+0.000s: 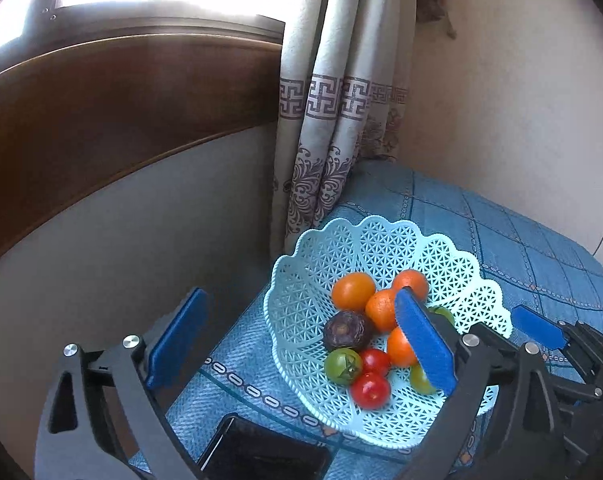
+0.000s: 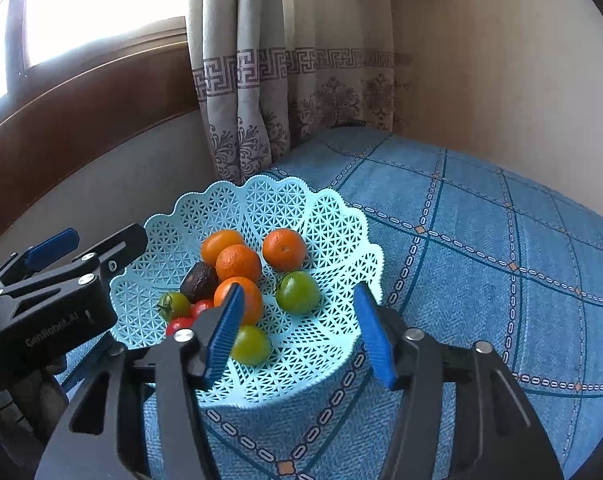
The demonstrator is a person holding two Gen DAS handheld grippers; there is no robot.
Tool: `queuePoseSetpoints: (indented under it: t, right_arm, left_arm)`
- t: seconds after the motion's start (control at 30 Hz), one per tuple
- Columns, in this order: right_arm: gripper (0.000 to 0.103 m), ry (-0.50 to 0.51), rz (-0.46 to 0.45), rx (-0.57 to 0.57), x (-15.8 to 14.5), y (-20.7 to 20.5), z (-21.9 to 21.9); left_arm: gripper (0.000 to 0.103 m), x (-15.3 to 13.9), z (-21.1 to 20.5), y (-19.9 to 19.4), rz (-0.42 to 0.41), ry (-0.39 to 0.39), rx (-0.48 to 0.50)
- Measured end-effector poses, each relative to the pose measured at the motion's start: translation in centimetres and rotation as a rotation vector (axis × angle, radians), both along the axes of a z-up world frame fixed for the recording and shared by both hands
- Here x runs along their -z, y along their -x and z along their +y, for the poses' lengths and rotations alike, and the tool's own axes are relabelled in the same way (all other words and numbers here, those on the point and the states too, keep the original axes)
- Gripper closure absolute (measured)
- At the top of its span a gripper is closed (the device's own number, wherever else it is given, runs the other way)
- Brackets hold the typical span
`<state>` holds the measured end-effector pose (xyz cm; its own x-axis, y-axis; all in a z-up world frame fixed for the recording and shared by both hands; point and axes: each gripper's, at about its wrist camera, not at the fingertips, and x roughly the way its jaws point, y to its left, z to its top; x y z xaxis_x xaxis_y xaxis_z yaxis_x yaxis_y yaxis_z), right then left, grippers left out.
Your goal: Organize fruits
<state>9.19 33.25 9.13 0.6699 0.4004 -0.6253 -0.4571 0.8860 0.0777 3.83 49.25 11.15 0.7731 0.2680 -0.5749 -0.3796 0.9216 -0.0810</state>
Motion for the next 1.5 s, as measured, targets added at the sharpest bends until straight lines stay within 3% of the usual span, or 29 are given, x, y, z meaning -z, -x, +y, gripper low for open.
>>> queuePoseSetpoints:
  t: [0.3,0.47,0.57,0.7,1.07,1.13,1.5]
  right_arm:
    - [0.028,0.027,-0.063,0.015,-0.5,1.3,-0.4]
    - [0.028,0.026,-0.074,0.021,-0.6,1.9,-1.0]
    - [0.017,0.020,-0.080,0.029,-0.7,2.2,-1.5]
    - [0.013,0.017,-0.082,0.034,-0.9,2.5,-2.1]
    - [0.012,0.052,-0.107,0.039,-1.1,4.1,-2.7]
    - [0.007,0.061,-0.113,0.038,-1.1,4.5,-2.7]
    - [0.005,0.136,-0.172,0.009,-0.7,7.0,-1.9]
  left_arm:
    - [0.004,0.0,-0.2,0.1,0.005,-0.002,0.007]
    - [0.004,-0.1,-0.9,0.3,0.007,-0.016,0.029]
    - [0.003,-0.2,-1.3,0.4,0.006,-0.031,0.045]
    - [0.003,-0.8,-1.8,0.8,-0.005,-0.097,0.045]
    - [0.003,-1.6,-2.3,3.7,-0.015,-0.185,0.063]
    - [0.003,-1.3,-2.2,4.3,-0.004,-0.195,0.066]
    - [0.003,-0.5,-2.6,7.3,0.010,-0.194,0.115]
